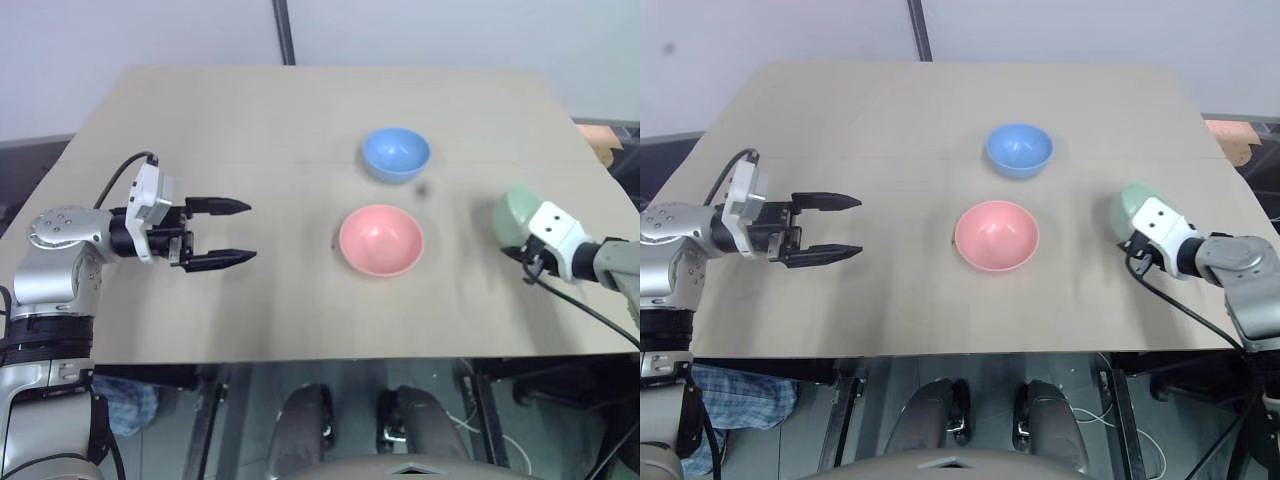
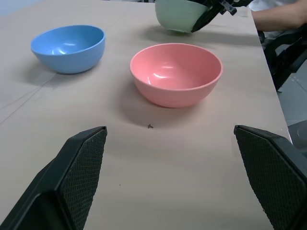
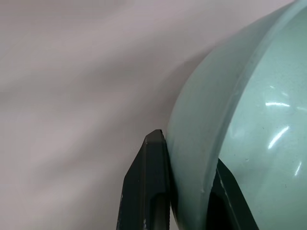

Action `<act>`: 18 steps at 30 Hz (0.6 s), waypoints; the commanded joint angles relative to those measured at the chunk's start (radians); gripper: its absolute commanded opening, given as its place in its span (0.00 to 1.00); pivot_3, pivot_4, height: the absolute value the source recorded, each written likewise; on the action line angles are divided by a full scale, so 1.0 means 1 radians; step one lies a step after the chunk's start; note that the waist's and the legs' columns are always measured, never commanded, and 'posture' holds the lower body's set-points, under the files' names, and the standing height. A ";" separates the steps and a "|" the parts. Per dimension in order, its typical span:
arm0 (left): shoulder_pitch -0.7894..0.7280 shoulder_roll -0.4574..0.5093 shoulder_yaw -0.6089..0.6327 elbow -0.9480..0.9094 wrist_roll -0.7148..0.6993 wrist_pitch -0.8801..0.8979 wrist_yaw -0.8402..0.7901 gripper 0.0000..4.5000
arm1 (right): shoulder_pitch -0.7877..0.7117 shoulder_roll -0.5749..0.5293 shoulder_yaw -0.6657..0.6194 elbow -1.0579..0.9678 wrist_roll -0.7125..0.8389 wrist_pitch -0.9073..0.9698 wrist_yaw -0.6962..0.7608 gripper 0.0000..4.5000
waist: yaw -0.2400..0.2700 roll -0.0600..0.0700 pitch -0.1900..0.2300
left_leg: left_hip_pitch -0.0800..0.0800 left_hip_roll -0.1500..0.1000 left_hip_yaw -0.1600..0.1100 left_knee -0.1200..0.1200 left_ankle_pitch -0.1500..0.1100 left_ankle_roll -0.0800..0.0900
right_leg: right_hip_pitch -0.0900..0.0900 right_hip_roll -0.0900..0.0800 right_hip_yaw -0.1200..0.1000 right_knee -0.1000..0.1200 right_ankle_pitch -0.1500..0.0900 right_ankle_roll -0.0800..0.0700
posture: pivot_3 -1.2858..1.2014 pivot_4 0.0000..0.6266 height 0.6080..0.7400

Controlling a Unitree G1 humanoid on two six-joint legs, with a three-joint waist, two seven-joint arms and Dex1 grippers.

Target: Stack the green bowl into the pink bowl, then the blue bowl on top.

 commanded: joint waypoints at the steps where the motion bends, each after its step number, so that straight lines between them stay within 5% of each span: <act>1: -0.017 0.006 0.006 -0.001 0.005 -0.016 -0.012 1.00 | -0.113 0.005 0.055 -0.172 -0.004 -0.037 0.046 0.01 | -0.009 0.002 0.001 | -0.001 0.000 0.000 0.000 0.000 0.000 | -0.001 0.000 0.000 0.000 0.000 0.000 | 0.52 0.24 1.00; 16: -0.083 -0.025 -0.039 0.053 0.038 -0.040 -0.042 1.00 | -0.375 0.067 0.326 -0.445 -0.064 -0.049 0.191 0.01 | -0.006 0.001 0.001 | -0.015 -0.001 0.000 0.004 0.003 -0.004 | -0.013 0.000 0.000 0.002 0.000 0.000 | 0.52 0.24 1.00; 18: -0.089 -0.027 -0.043 0.059 0.043 -0.044 -0.048 1.00 | -0.381 0.078 0.330 -0.450 -0.069 -0.043 0.192 0.22 | -0.006 0.001 0.001 | -0.015 0.000 0.000 0.004 0.003 -0.004 | -0.013 0.001 0.000 0.002 0.000 0.000 | 0.52 0.24 1.00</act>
